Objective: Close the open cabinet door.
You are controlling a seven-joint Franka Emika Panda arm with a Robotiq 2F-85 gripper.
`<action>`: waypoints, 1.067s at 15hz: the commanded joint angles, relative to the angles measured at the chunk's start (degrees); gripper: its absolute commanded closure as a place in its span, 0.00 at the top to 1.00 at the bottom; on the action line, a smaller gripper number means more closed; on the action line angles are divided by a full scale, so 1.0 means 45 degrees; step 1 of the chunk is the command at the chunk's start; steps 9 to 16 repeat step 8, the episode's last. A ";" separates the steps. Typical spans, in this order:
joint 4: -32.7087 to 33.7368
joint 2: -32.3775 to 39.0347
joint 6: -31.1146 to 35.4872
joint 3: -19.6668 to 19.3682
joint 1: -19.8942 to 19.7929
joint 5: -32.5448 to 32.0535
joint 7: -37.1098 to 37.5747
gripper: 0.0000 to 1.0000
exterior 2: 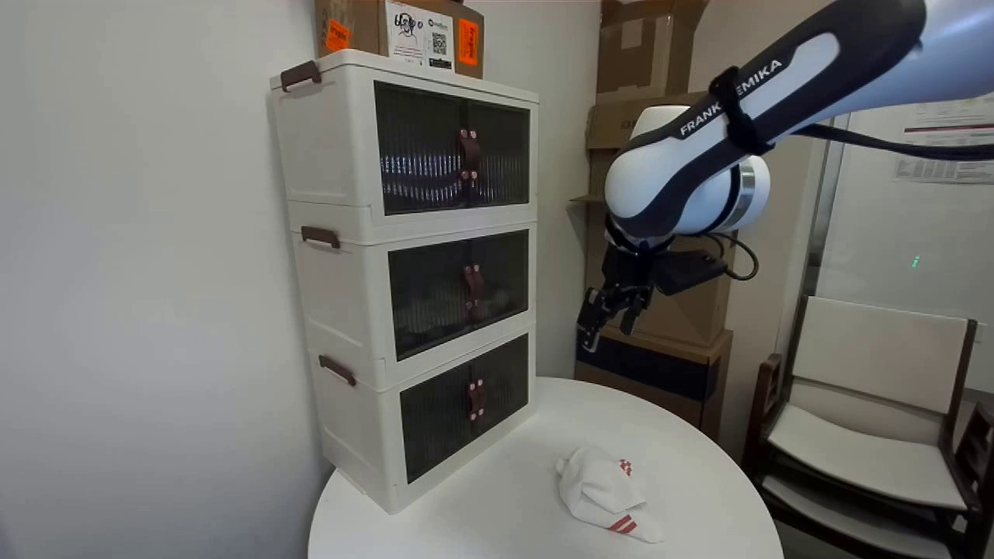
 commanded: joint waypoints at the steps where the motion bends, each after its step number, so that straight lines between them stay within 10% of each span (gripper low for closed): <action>1: -0.1220 -0.1350 -0.0164 0.0035 0.0165 -0.1173 0.0918 1.00; 16: -0.0934 -0.0864 -0.0070 -0.0348 0.0431 -0.1029 0.0672 1.00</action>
